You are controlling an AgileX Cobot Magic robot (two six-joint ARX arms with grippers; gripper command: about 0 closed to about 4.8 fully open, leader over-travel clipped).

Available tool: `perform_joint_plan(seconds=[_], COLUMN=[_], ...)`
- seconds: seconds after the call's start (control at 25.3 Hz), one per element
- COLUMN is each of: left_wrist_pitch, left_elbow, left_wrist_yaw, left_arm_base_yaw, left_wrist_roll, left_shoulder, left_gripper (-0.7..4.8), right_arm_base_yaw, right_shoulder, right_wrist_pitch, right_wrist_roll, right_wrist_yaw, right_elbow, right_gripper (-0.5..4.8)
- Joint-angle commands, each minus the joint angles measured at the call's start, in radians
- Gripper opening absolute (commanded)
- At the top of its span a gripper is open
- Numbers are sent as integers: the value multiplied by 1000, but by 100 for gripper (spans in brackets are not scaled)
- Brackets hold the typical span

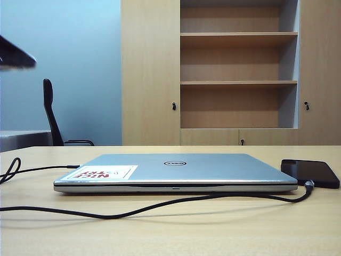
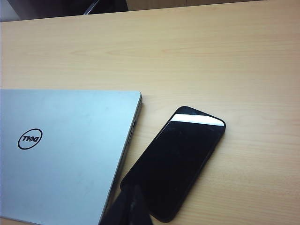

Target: Pick up the charging cable and the phone, plug the charging cable into the charging port on the phone, and finally place them back on the table.

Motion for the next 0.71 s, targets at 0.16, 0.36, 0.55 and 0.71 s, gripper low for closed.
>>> perform_joint_plan(seconds=[0.16, 0.36, 0.55, 0.71], left_wrist_pitch=[-106, -103, -95, -89], left_elbow=[2, -27, -66, -103], left_wrist_yaw=[-3, -3, -3, -3], left_arm_base_yaw=[244, 417, 471, 467], left_wrist_roll=[9, 14, 14, 14], left_shoulder=[-140, -275, -335, -336], left_gripper=[-6, -6, -6, -5], right_arm_base_yaw=[1, 0, 0, 0], right_shoulder=[-3, -3, -3, -3], right_wrist_pitch=[18, 17, 18, 17], right_wrist_roll=[-2, -2, -2, -3], right_wrist_yaw=[-2, -3, -3, -3], right_elbow=[5, 5, 5, 5], right_gripper=[-5, -5, -5, -5])
